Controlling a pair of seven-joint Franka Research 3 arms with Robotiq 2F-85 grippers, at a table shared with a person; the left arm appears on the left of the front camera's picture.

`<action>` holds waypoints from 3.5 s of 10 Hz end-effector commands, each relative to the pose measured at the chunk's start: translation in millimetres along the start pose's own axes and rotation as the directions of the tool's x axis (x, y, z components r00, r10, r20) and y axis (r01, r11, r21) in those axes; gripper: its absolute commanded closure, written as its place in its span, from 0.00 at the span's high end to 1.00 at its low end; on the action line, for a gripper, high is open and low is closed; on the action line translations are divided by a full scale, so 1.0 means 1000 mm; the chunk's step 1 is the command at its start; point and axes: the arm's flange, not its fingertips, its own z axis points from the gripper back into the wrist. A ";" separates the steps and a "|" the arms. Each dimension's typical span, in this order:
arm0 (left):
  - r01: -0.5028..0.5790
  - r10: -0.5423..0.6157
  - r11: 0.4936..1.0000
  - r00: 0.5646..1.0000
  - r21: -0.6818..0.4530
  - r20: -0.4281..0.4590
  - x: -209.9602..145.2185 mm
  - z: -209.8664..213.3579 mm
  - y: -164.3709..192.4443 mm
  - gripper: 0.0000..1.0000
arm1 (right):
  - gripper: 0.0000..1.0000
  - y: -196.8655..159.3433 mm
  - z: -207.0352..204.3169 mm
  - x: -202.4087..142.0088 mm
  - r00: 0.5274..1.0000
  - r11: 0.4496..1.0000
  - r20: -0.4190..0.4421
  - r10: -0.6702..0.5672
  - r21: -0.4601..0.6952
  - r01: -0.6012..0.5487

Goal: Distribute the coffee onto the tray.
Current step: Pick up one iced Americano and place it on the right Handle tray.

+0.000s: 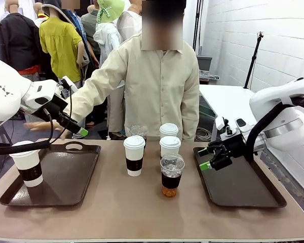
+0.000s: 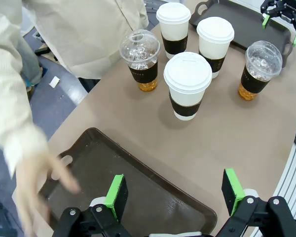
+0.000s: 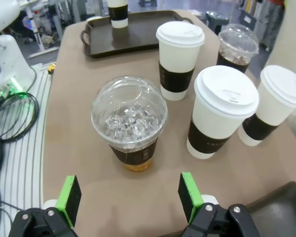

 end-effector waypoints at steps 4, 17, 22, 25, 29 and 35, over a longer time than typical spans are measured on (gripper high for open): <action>-0.005 0.006 1.000 1.000 -0.014 0.010 -0.001 -0.001 0.002 1.00 | 1.00 -0.026 -0.026 -0.029 0.995 0.997 0.077 0.062 0.045 -0.066; -0.005 0.006 1.000 1.000 -0.014 0.010 -0.001 -0.001 0.002 1.00 | 1.00 -0.037 -0.091 -0.060 0.974 0.995 0.216 0.071 0.058 -0.086; -0.005 0.006 1.000 1.000 -0.014 0.010 -0.001 -0.001 0.002 1.00 | 1.00 -0.036 -0.102 -0.062 0.972 0.992 0.228 0.059 0.097 -0.083; -0.005 0.006 1.000 1.000 -0.014 0.010 -0.001 -0.001 0.002 1.00 | 1.00 -0.035 -0.109 -0.060 0.971 0.989 0.232 0.056 0.122 -0.086; -0.005 0.006 1.000 1.000 -0.014 0.010 -0.001 -0.001 0.002 1.00 | 1.00 -0.037 -0.121 -0.056 0.969 0.985 0.239 0.056 0.146 -0.093; -0.005 0.006 1.000 1.000 -0.014 0.010 -0.001 -0.001 0.002 1.00 | 1.00 -0.042 -0.141 -0.048 0.966 0.972 0.256 0.024 0.220 -0.083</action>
